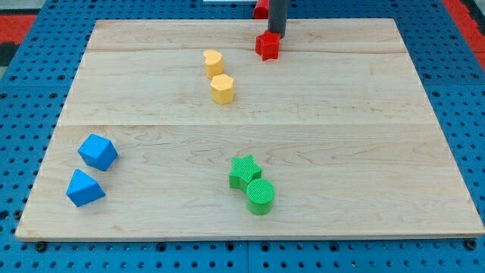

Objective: Slightly push the yellow heart to the left

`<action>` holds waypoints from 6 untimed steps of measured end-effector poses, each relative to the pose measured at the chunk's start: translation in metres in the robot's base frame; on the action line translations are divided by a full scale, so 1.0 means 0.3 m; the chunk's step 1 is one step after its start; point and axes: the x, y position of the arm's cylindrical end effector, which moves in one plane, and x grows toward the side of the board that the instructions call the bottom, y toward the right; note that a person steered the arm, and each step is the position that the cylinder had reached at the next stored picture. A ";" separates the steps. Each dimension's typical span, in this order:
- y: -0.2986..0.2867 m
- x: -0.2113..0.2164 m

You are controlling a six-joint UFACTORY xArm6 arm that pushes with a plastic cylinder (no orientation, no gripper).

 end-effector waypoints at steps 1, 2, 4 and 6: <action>0.153 0.067; 0.153 0.135; -0.072 0.211; -0.039 0.281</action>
